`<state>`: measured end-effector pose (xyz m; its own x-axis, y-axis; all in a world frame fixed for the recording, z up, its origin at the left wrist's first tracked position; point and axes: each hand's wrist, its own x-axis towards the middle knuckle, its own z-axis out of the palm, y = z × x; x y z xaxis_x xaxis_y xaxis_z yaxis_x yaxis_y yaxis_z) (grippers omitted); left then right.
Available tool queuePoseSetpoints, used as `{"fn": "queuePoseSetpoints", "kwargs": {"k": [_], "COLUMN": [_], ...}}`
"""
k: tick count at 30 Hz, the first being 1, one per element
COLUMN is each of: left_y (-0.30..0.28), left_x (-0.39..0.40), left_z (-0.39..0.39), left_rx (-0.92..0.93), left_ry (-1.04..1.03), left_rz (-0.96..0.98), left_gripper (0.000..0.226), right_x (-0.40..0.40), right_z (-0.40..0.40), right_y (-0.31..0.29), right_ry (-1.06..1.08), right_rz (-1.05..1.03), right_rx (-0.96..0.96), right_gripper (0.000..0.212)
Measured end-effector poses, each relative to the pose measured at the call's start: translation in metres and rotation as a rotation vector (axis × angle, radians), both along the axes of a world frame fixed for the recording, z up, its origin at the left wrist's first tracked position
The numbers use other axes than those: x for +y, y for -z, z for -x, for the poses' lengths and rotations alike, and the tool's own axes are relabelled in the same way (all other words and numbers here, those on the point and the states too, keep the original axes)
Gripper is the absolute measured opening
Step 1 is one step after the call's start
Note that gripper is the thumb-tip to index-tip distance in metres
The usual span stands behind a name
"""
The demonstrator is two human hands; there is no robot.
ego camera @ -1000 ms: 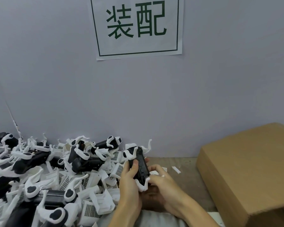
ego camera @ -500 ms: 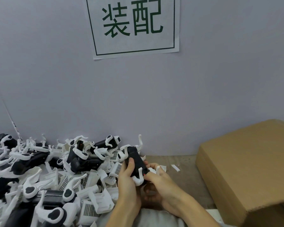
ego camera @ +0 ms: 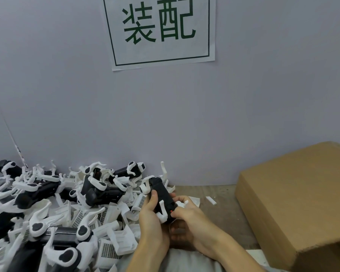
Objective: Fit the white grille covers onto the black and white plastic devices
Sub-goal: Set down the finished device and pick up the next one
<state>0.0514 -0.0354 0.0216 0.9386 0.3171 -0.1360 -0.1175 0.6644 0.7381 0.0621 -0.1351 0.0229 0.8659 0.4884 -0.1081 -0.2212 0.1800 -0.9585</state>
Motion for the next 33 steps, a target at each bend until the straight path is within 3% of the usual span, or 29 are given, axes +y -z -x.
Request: {"fn": "queuePoseSetpoints", "kwargs": {"k": [4,8,11,12,14,16,18,21,23,25,27,31,33], "left_y": [-0.002,-0.003,-0.003,-0.004,-0.004,-0.004,-0.002,0.006,0.011,0.013,0.017,0.018,0.018], "left_x": [-0.004,-0.002,0.005,0.007,0.007,0.005,0.004,0.003,0.002,0.002,0.002,-0.003,-0.005], "left_z": [-0.003,-0.001,-0.002,-0.003,-0.004,-0.005,-0.007,-0.013,-0.016,-0.018,-0.02,-0.018,-0.016], "left_rx": [-0.057,-0.039,-0.024,-0.038,-0.055,-0.053,-0.011,0.074,0.102,0.117,0.119,0.045,0.016], "left_ry": [-0.035,-0.036,0.016,0.02,-0.003,-0.029,-0.051,-0.096,-0.085,-0.048,-0.048,-0.077,-0.072], "left_rz": [-0.027,0.07,0.213,0.216,0.179,0.112,0.021,-0.106,-0.159,-0.162,-0.207,-0.4,-0.481], "left_gripper": [0.033,0.032,0.031,0.028,0.014,0.009,0.023,0.04,0.038,0.031,0.029,0.061,0.06], "right_x": [-0.001,-0.014,-0.031,-0.036,-0.043,-0.044,-0.04,-0.038,-0.043,-0.053,-0.063,-0.078,-0.08], "right_z": [-0.003,-0.002,-0.008,-0.013,-0.025,-0.034,-0.037,-0.037,-0.036,-0.034,-0.034,-0.026,-0.016], "right_y": [0.002,-0.002,-0.004,-0.003,0.005,0.019,0.031,0.032,0.022,0.01,-0.002,-0.04,-0.06], "right_ry": [0.058,-0.085,-0.017,0.093,0.318,0.291,0.168,0.299,0.491,0.552,0.46,0.179,0.02], "right_rz": [0.041,-0.041,0.047,0.148,0.546,0.893,1.059,1.071,0.926,0.868,0.958,1.102,1.138], "right_rx": [-0.008,-0.006,-0.091,-0.159,-0.398,-0.576,-0.61,-0.681,-0.682,-0.685,-0.69,-0.682,-0.681], "right_gripper": [0.024,0.049,0.049,0.04,0.018,0.026,0.029,0.021,0.018,0.02,0.025,0.042,0.045]}}
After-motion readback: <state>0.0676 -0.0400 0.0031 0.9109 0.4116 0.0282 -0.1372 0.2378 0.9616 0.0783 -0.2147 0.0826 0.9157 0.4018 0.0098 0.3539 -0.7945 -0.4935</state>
